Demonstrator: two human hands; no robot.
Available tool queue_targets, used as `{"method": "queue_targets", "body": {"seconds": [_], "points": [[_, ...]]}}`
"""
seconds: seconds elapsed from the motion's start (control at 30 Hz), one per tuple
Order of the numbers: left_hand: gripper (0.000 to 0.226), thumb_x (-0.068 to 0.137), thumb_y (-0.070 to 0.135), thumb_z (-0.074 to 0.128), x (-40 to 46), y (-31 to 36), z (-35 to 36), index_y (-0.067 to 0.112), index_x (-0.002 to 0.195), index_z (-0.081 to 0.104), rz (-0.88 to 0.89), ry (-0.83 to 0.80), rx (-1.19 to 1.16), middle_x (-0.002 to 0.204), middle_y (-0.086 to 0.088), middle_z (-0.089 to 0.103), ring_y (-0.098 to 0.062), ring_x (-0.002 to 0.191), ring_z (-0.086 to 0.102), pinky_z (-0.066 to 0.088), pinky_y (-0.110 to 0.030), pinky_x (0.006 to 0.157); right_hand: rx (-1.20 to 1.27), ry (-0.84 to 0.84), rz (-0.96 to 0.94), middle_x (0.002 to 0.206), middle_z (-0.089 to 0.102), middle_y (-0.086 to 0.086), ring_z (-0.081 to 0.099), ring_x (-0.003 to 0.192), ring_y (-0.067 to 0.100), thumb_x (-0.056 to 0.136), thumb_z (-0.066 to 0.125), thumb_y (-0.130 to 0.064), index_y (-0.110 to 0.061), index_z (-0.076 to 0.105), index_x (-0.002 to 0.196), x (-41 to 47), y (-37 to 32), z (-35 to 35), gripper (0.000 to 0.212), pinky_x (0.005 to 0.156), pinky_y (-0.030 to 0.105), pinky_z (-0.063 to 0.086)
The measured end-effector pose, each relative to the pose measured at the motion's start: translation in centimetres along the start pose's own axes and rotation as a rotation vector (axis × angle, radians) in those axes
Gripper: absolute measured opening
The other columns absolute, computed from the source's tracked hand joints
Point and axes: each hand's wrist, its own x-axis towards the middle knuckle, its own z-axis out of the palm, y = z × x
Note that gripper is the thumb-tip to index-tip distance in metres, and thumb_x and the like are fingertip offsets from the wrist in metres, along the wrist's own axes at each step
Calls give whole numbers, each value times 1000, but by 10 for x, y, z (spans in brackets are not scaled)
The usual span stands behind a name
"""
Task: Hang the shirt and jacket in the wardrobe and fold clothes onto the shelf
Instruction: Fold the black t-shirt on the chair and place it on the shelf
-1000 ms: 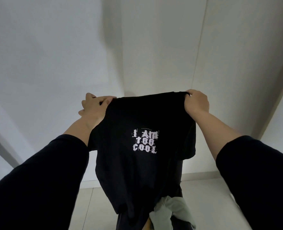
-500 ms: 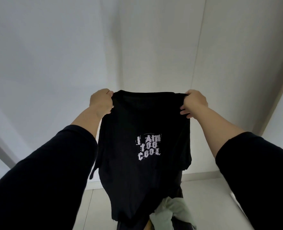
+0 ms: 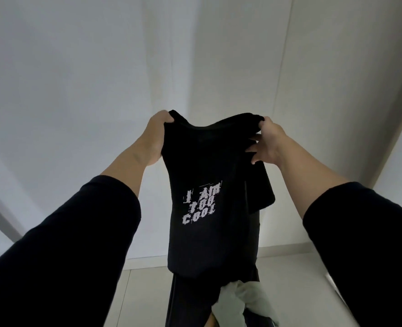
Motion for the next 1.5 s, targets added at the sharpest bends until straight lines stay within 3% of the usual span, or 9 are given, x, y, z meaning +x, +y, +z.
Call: {"method": "queue_targets", "body": {"seconds": [0.13,0.2,0.3,0.47,0.57,0.8,1.0,1.13,1.5], "points": [[17,76,0,35,0,8,3,11,68,45,-78,-33,112,60,3,55,-14,61,52,40,-20,54,198,-65,43,93,59,5,59,79,26,99,28,-31,-18,57,99,8,7,5,32,79,40,50],[18,79,-2,37,5,4,1,5,86,51,-103,9,142,85,-5,56,-19,81,54,42,-24,72,176,-96,44,104,68,6,66,92,26,100,29,-39,-13,62,112,16,8,6,44,85,37,52],[20,83,-2,38,9,-4,-2,8,92,53,-126,21,94,90,-6,55,-19,80,56,43,-25,72,138,-150,47,114,69,8,67,104,25,99,36,-45,-11,63,121,22,5,7,48,95,34,51],[29,86,-1,37,17,-22,2,13,109,49,-149,14,-27,88,-3,56,-15,68,57,47,-22,55,157,-181,83,106,68,10,67,87,26,96,43,-42,-8,60,123,34,15,6,46,74,32,58],[35,85,0,36,26,-36,10,17,113,47,-167,19,-33,88,-2,54,-14,69,55,46,-22,52,155,-103,86,125,61,11,67,94,29,96,42,-39,-13,51,132,47,28,10,46,66,34,59],[15,83,5,39,39,-21,25,15,83,50,-90,93,-16,74,-3,49,-17,64,49,38,-25,58,160,-11,-107,130,50,9,58,112,29,102,27,-35,-19,35,137,59,16,17,39,88,43,53],[28,86,13,41,18,3,29,20,99,64,-1,-70,-197,75,3,56,-12,65,57,46,-24,68,240,-70,-133,128,56,13,64,107,31,101,30,-36,-16,39,131,31,-1,10,37,88,48,54],[36,88,11,35,-17,-24,38,20,102,66,-74,-132,-150,73,3,57,-10,62,60,50,-21,62,201,-21,-75,124,56,10,64,107,30,102,33,-34,-20,41,126,-7,36,0,29,89,49,54],[48,80,13,36,-167,-191,56,28,114,67,-495,-84,-62,107,-4,65,-21,96,63,47,-34,93,-28,7,387,126,55,7,60,110,28,99,31,-40,-28,44,130,-114,230,-53,36,90,44,54]]}}
